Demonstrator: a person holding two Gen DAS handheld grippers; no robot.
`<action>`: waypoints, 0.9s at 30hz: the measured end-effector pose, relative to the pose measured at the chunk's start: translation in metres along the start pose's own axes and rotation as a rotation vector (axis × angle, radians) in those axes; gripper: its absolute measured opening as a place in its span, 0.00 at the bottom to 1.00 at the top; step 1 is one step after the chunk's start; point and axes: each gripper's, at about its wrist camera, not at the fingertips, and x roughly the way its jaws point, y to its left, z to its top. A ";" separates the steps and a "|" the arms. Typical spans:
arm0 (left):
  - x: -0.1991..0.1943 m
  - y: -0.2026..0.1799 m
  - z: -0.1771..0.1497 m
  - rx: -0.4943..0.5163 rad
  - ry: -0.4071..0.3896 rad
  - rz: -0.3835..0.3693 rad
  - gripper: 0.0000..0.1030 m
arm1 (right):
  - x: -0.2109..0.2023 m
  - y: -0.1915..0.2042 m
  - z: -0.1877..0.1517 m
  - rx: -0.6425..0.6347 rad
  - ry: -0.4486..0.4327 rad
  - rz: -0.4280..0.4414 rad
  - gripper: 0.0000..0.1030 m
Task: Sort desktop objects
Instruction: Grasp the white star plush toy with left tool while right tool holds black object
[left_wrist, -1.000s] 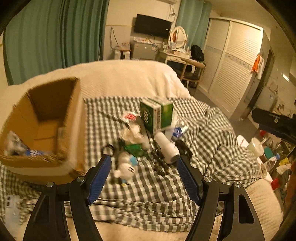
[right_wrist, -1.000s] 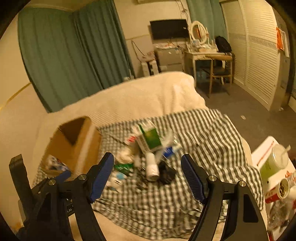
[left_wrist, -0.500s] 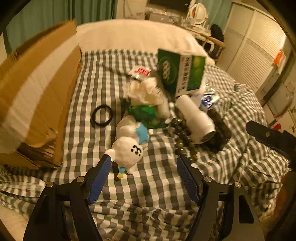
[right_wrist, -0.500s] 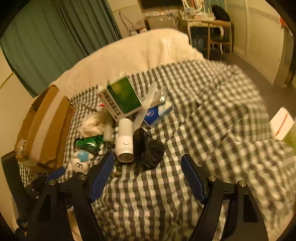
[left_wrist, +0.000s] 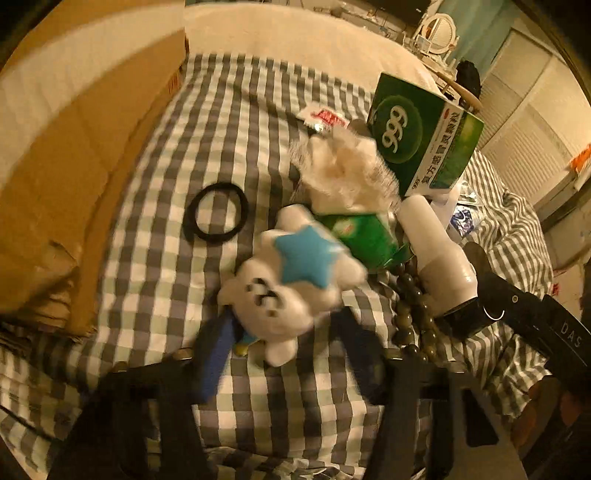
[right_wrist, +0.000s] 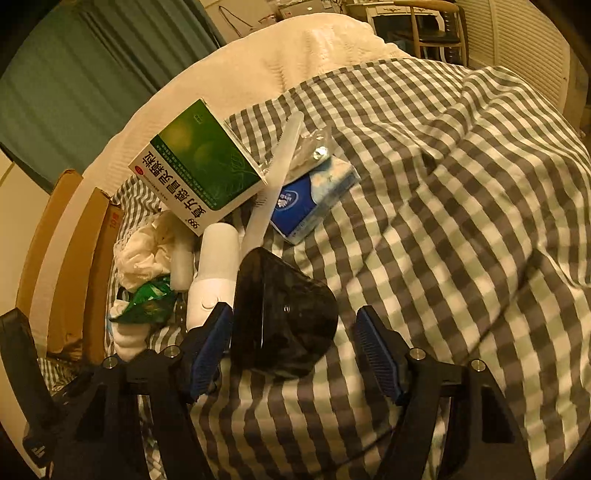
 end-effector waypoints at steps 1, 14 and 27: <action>-0.001 0.001 -0.001 -0.003 0.000 -0.003 0.39 | 0.001 -0.001 0.000 0.008 0.002 0.006 0.67; -0.033 -0.007 -0.013 0.056 -0.118 -0.036 0.39 | -0.002 -0.010 -0.016 0.099 0.020 0.100 0.57; -0.045 -0.014 -0.015 0.075 -0.175 -0.049 0.39 | -0.022 0.001 -0.025 0.038 -0.030 0.078 0.41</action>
